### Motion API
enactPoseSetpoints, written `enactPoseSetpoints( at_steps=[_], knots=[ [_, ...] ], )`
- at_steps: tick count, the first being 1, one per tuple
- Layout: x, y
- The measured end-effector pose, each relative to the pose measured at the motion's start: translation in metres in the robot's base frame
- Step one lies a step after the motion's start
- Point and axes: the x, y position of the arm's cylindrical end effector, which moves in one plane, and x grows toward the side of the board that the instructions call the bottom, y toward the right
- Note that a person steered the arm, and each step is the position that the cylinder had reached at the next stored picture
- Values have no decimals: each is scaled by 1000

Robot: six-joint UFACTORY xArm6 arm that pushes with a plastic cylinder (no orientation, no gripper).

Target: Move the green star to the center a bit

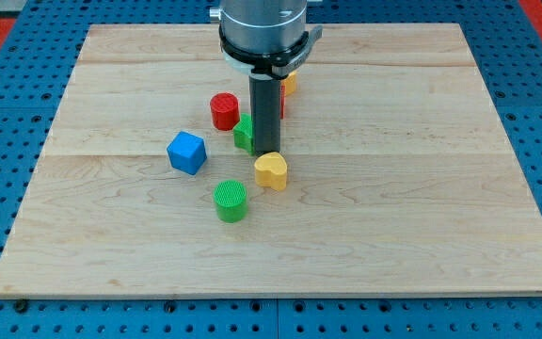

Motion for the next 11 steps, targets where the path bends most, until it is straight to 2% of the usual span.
enactPoseSetpoints(
  at_steps=[1,3,4,5,6,8,9,10,11],
  knots=[
    [0,-48],
    [-33,-104],
    [-51,-109],
    [-65,-57],
    [-65,-36],
    [-14,-34],
    [-12,-34],
    [-33,-34],
    [-66,-9]
  ],
)
